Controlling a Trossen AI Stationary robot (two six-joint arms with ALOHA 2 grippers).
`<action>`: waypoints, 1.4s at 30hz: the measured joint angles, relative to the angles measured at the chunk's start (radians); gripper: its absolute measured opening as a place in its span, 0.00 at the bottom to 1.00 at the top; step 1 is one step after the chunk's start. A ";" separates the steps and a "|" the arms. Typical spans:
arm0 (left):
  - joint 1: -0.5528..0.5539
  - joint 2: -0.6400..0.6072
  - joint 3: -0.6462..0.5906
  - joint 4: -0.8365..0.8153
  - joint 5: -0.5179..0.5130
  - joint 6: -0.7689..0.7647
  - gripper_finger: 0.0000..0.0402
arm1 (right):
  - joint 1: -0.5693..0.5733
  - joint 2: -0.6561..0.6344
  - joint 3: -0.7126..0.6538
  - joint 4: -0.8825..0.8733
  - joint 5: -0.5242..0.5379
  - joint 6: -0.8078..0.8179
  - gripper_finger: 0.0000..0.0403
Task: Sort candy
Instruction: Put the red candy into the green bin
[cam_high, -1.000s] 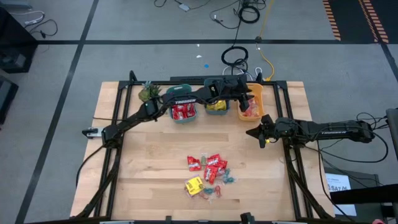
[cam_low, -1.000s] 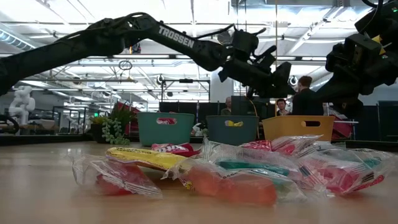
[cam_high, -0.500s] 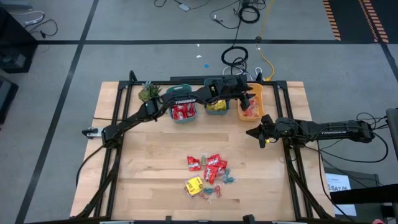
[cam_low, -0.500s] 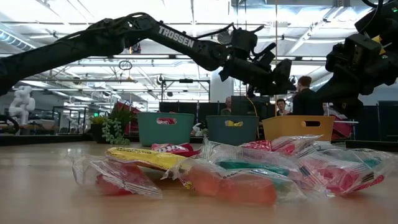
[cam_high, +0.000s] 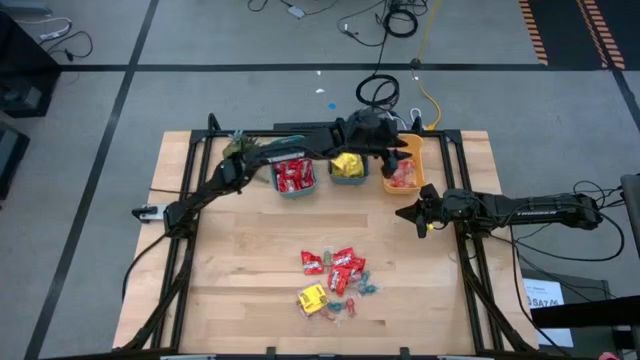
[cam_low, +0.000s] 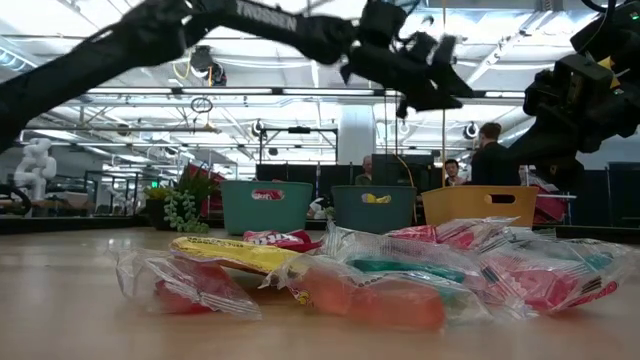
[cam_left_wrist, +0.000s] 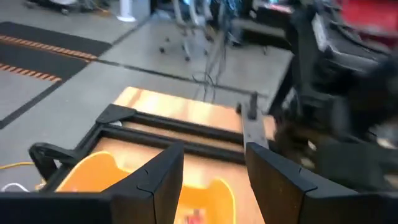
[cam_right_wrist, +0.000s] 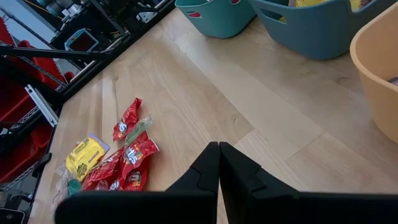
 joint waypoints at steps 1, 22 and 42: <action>0.001 -0.020 0.002 -0.049 0.015 0.029 0.46 | 0.000 0.000 0.000 0.000 0.000 0.000 0.00; -0.207 -0.452 -0.641 -0.025 -0.152 0.003 0.45 | 0.000 0.000 0.000 0.017 0.000 0.000 0.00; -0.509 -1.356 -1.935 0.629 -0.709 -0.109 0.45 | -0.001 0.000 0.000 0.027 0.109 0.026 0.00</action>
